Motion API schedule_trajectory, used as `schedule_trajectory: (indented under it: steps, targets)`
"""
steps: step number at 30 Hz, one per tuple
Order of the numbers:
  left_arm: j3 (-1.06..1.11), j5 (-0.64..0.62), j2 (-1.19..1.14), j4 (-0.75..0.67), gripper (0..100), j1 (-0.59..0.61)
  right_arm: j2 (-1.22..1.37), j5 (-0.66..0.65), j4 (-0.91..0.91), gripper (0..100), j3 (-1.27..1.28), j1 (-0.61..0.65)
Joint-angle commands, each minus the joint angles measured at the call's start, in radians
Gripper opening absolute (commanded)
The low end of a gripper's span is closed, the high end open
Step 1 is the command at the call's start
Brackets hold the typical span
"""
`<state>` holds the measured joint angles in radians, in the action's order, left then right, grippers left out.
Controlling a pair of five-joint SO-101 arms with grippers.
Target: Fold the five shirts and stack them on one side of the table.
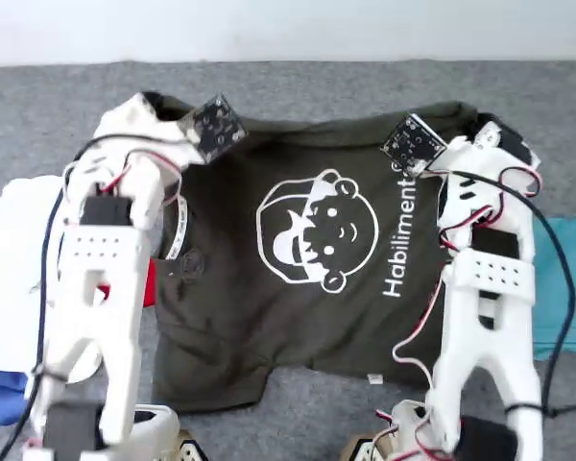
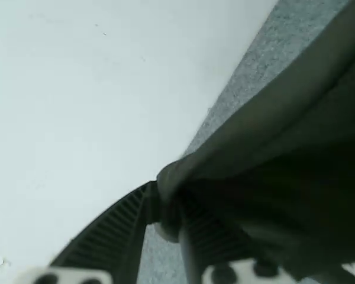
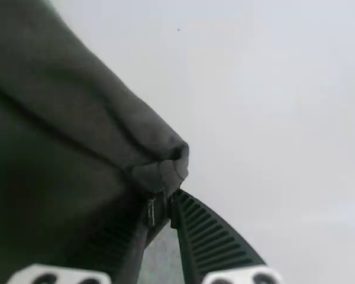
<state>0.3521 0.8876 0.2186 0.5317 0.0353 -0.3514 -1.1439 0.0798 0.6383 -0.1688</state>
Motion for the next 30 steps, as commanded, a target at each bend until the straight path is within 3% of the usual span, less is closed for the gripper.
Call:
schedule_trajectory:
  steps: [1, 7, 12, 22, 30]
  targets:
    - [-0.193, 0.012, -0.110, -0.038, 1, -0.002, 0.065, -0.008, -0.111, 0.9, -0.115, 0.015]
    - [-0.387, 0.012, -0.253, -0.029, 1, -0.008, 0.199, -0.008, -0.128, 0.9, -0.230, 0.022]
    - [-0.415, 0.012, -0.265, 0.123, 1, -0.009, 0.208, -0.008, -0.073, 0.9, -0.226, 0.025]
    - [-0.410, 0.012, -0.146, 0.689, 1, -0.029, 0.027, -0.008, 0.588, 0.9, -0.222, 0.038]
    - [-0.414, 0.014, -0.135, 1.068, 1, -0.069, -0.044, -0.006, 0.957, 0.9, -0.222, 0.038]
